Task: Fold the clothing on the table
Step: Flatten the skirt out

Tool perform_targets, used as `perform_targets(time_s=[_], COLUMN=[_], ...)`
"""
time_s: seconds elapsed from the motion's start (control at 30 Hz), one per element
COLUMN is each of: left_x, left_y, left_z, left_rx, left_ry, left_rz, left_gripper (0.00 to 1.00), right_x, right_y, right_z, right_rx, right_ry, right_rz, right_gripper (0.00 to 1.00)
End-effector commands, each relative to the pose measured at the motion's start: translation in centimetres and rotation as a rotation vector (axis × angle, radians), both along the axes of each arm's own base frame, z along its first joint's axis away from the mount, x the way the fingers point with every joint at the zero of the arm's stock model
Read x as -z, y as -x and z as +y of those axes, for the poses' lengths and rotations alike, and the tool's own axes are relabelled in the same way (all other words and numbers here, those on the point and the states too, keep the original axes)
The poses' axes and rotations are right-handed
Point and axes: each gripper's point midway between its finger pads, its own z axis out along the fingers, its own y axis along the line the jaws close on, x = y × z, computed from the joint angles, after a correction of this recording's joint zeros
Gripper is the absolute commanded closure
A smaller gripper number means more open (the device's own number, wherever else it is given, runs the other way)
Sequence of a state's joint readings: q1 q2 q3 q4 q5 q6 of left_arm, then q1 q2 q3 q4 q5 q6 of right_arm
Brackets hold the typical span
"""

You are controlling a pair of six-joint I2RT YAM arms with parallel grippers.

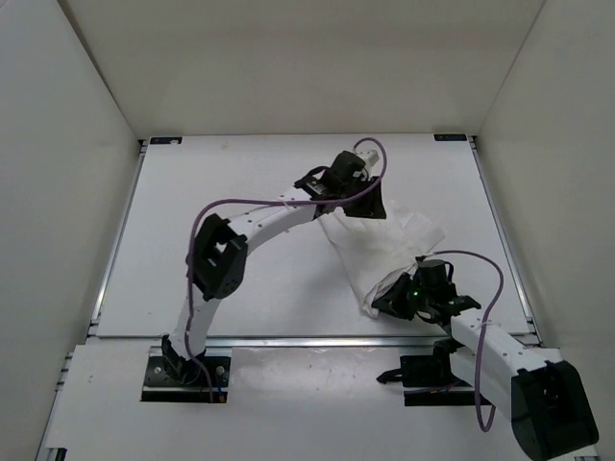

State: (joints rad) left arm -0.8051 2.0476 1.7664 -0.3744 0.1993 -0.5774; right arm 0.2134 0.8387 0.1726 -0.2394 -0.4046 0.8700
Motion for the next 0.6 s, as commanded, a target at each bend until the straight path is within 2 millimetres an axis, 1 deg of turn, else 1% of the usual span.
perform_targets(time_s=[0.0, 0.03, 0.07, 0.1, 0.13, 0.17, 0.2, 0.23, 0.27, 0.3, 0.33, 0.37, 0.4, 0.43, 0.47, 0.5, 0.53, 0.57], left_x=[1.4, 1.7, 1.8, 2.0, 2.7, 3.2, 3.5, 3.0, 3.7, 5.3, 6.4, 7.0, 8.3, 9.5, 10.3, 11.9, 12.1, 12.6], left_y=[0.5, 0.4, 0.1, 0.2, -0.2, -0.3, -0.3, -0.5, -0.3, 0.2, 0.6, 0.8, 1.3, 1.5, 1.7, 2.6, 2.2, 2.8], left_z=[-2.8, -3.0, -4.0, -5.3, -5.8, -5.9, -6.7, -6.9, -7.3, -7.7, -7.7, -7.5, -7.4, -6.9, -6.0, -5.3, -4.5, -3.7], left_rx=[0.054, 0.068, 0.081, 0.109, 0.109, 0.115, 0.131, 0.136, 0.155, 0.168, 0.182, 0.177, 0.184, 0.182, 0.172, 0.187, 0.170, 0.176], left_ry=[-0.017, -0.024, -0.017, 0.001, -0.003, -0.007, -0.001, 0.004, -0.005, -0.017, -0.038, -0.053, -0.082, -0.124, -0.159, -0.212, -0.237, -0.262], left_rz=[0.075, 0.086, 0.087, 0.100, 0.111, 0.138, 0.142, 0.143, 0.165, 0.203, 0.232, 0.257, 0.272, 0.280, 0.299, 0.308, 0.293, 0.292], left_gripper=[0.45, 0.44, 0.44, 0.43, 0.42, 0.42, 0.41, 0.41, 0.39, 0.38, 0.34, 0.34, 0.34, 0.34, 0.35, 0.37, 0.37, 0.40], right_x=[1.2, 0.9, 1.1, 1.2, 1.1, 1.1, 1.0, 1.2, 1.2, 1.0, 0.9, 0.9, 0.9, 0.5, 0.5, 0.4, 0.5, 0.6], right_y=[2.0, 2.4, 2.7, 3.1, 3.2, 3.3, 3.4, 3.5, 3.3, 3.1, 2.9, 2.8, 2.9, 2.5, 2.7, 2.6, 2.7, 2.7], right_z=[1.9, 3.0, 3.5, 4.2, 4.6, 4.9, 5.0, 5.0, 4.7, 4.8, 4.5, 4.5, 4.4, 4.5, 4.4, 4.4, 4.2, 4.1], right_rx=[-0.113, -0.151, -0.160, -0.188, -0.204, -0.218, -0.225, -0.235, -0.226, -0.222, -0.214, -0.208, -0.202, -0.200, -0.204, -0.194, -0.195, -0.193], right_ry=[0.022, 0.016, 0.016, 0.017, 0.015, 0.006, 0.002, 0.011, 0.017, 0.019, 0.026, 0.027, 0.021, 0.016, 0.018, 0.014, 0.016, 0.015], right_rz=[0.063, 0.066, 0.085, 0.092, 0.085, 0.084, 0.088, 0.094, 0.096, 0.082, 0.068, 0.067, 0.069, 0.049, 0.052, 0.048, 0.044, 0.048], right_gripper=[1.00, 1.00, 1.00, 1.00, 1.00, 1.00, 1.00, 1.00, 1.00, 1.00, 0.99, 1.00, 1.00, 1.00, 1.00, 1.00, 1.00, 1.00])
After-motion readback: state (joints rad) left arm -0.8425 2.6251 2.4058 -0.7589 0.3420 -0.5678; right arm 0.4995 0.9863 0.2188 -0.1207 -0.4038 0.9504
